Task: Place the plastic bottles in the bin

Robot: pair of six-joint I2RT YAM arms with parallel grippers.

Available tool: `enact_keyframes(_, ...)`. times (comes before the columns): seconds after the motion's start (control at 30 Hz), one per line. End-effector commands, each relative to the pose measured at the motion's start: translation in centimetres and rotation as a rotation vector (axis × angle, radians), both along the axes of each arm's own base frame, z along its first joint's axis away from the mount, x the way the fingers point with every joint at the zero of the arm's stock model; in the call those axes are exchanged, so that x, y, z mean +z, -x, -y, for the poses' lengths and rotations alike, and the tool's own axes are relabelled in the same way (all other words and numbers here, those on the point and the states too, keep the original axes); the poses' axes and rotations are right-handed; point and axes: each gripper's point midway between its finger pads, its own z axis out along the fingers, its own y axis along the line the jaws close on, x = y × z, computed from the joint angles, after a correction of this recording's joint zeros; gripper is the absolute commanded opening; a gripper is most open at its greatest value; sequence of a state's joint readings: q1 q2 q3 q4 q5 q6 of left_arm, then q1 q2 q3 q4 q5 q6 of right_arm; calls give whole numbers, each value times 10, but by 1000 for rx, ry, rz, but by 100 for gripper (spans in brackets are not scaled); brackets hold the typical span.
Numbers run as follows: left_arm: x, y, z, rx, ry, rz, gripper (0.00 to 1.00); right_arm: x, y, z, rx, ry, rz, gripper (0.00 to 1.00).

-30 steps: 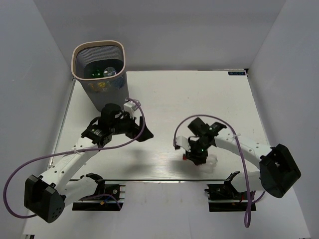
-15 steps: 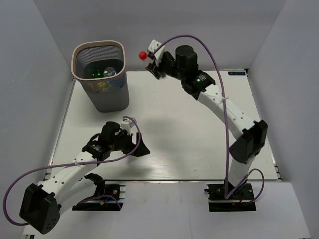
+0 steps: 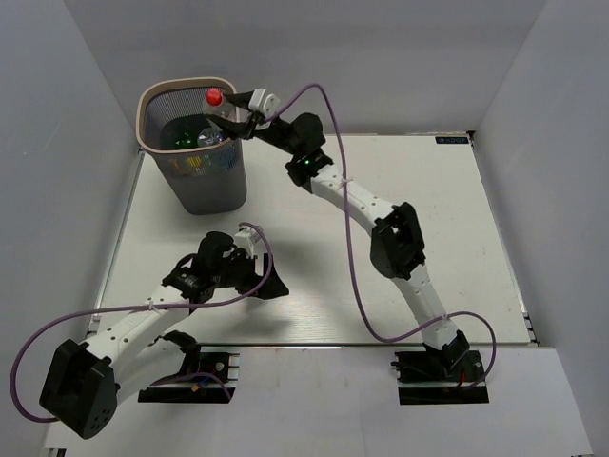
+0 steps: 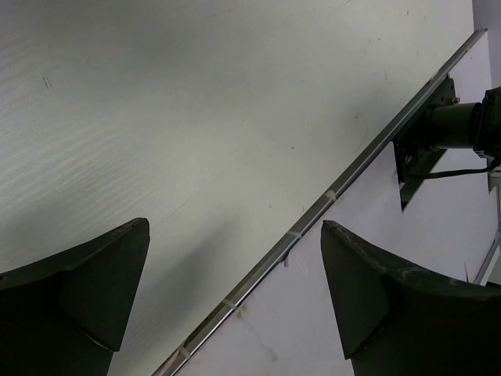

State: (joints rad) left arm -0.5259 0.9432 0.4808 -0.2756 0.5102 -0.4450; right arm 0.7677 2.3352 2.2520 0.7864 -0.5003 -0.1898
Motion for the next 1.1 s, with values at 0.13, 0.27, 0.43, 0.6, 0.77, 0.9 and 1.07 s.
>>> enact_keyframes(0.13,-6,6,3,-44,0,-14,100,9,5,-7,40,-183,-3,39)
enact_keyframes(0.27,-11,8,2,-61,-15,-29,100,12,1,-4,22,-185,-32,90)
enact_keyframes(0.43,-12,0,6,-79,-28,-14,100,57,3,19,-31,-208,-50,90)
enact_keyframes(0.6,-9,-14,14,-103,-26,18,100,109,5,68,-143,-155,-133,90)
enact_keyframes(0.77,5,-28,24,-114,8,84,100,26,-9,124,-328,217,-432,90)
enact_keyframes(0.9,13,-34,28,-106,29,107,100,-100,8,176,-444,630,-769,90)
enact_keyframes(1.07,36,-42,36,-108,62,161,100,-212,63,293,-761,851,-1037,90)
